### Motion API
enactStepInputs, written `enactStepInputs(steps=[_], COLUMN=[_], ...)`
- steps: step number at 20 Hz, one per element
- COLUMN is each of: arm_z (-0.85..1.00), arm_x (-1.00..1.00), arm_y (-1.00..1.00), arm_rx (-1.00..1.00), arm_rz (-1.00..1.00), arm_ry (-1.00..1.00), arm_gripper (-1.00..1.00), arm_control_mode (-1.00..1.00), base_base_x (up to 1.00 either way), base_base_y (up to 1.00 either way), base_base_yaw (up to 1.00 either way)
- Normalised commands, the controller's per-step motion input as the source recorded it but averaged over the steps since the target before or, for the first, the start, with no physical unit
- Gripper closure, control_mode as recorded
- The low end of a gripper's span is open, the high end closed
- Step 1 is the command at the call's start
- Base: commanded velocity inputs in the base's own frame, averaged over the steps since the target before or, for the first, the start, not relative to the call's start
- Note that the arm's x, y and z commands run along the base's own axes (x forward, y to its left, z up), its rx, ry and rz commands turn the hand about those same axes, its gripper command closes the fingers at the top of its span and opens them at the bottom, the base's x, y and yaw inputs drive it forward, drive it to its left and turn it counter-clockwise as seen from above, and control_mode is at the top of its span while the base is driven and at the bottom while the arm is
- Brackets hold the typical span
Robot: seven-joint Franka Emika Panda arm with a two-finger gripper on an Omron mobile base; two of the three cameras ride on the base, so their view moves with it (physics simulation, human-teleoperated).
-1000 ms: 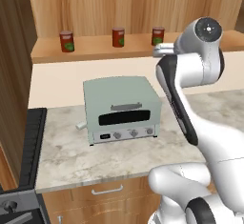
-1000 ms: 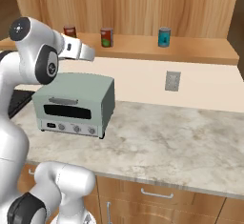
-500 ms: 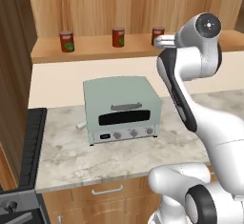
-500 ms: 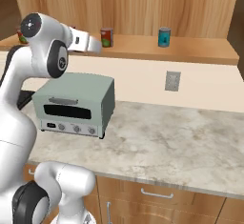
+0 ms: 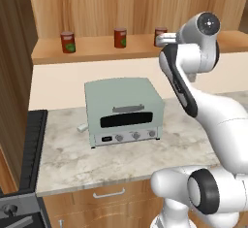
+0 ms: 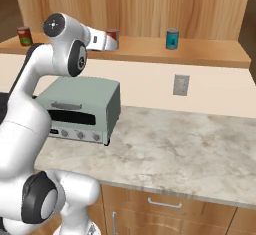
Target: Stack two cans on top of the other two cans in the cabinet.
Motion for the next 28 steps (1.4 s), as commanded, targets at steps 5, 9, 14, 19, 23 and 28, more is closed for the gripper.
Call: enactStepInputs(steps=[5,9,14,19,23,28], arm_z=[-0.12,-0.12,-0.02,0.00,-0.01,-0.06], arm_x=[0.46,0.39,0.35,0.37,0.36,0.36], arm_y=[-0.14,0.00,0.00,0.00,0.00,0.00], arm_rx=[0.03,0.03,0.02,0.01,0.00,0.00], arm_rz=[0.11,0.09,0.04,0.00,0.00,0.01], arm_ry=[0.00,0.00,0.00,0.01,0.01,0.01], arm_gripper=[-1.00,-1.00,-1.00,-1.00,-1.00,-1.00], arm_control_mode=[-1.00,-1.00,-1.00,-1.00,-1.00,-1.00], base_base_x=[0.00,0.00,0.00,0.00,0.00,0.00], base_base_y=[0.00,0.00,0.00,0.00,0.00,0.00], base_base_yaw=[0.00,0.00,0.00,0.00,0.00,0.00])
